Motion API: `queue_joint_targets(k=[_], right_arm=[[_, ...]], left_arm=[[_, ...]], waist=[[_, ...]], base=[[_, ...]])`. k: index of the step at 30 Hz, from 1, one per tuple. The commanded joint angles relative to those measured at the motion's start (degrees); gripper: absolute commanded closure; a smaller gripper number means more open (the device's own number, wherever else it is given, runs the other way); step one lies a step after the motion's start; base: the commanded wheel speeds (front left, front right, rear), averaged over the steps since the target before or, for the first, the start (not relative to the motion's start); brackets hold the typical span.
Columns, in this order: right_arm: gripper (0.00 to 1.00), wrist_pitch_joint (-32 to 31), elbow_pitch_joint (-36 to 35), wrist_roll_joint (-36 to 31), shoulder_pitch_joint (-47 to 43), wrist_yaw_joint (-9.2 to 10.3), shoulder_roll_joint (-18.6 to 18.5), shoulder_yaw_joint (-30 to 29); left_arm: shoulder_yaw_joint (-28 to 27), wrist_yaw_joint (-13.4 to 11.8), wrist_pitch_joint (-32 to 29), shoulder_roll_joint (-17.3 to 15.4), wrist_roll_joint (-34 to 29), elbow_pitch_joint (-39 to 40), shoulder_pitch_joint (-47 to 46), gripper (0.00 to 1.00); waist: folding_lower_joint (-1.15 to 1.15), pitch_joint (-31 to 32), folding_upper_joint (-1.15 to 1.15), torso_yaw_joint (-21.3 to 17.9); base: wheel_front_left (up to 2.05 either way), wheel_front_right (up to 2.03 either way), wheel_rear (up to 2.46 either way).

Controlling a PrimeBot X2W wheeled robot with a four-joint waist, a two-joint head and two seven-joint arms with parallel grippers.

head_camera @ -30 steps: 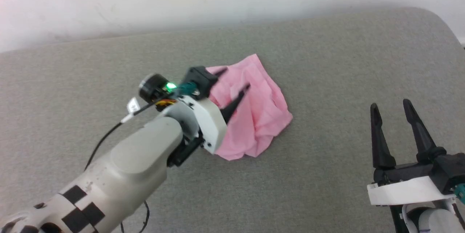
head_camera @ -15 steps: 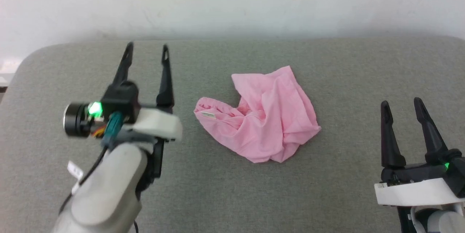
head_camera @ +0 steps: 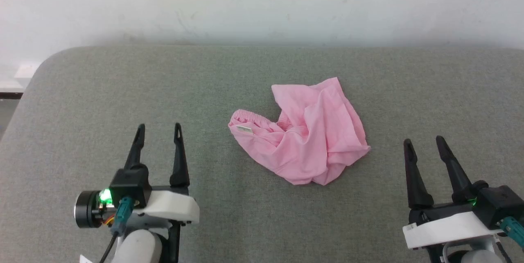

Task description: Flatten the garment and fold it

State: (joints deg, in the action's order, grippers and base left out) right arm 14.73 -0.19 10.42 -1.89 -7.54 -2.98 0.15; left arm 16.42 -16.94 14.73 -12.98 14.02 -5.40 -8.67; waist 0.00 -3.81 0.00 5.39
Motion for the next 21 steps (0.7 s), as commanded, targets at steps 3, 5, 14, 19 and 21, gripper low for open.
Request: queue_joint_targets(k=[3, 5, 14, 19, 21], right_arm=[[0.0, 0.3, 0.8, -0.2, -0.9, 0.05, 0.1, 0.1], [0.0, 0.3, 1.0, -0.7, -0.9, 0.05, 0.1, 0.1], [0.0, 0.3, -0.5, -4.7, 7.9, 0.05, -0.1, -1.4], [0.0, -0.8, 4.9, -5.2, 17.4, 0.05, -6.4, 2.8], [0.0, -4.5, 7.6, -2.8, 21.8, 0.05, -9.8, 6.1]], left_arm=[[-2.2, 2.1, 0.3, 1.5, -1.9, -0.2, 1.9, 0.0], [-3.4, 3.3, 0.3, 2.4, -3.1, -0.3, 2.5, 0.0], [-7.0, 6.9, 0.3, 5.3, -7.3, -0.3, 2.4, 0.0], [-8.3, 7.9, 0.3, 6.3, -8.7, -0.3, 2.4, 0.0], [-8.8, 8.1, 0.3, 6.6, -9.2, -0.2, 2.3, 0.0]], waist=[[0.0, 0.2, 0.0, 0.1], [0.0, 0.3, 0.0, 0.2], [0.0, 0.1, 0.0, 1.3], [0.0, -0.4, 0.0, 2.0], [0.0, -0.9, 0.0, 2.3]], base=[[0.0, 0.0, 0.0], [0.0, 0.0, 0.0], [0.0, 0.0, 0.0], [0.0, 0.0, 0.0], [0.0, 0.0, 0.0]])
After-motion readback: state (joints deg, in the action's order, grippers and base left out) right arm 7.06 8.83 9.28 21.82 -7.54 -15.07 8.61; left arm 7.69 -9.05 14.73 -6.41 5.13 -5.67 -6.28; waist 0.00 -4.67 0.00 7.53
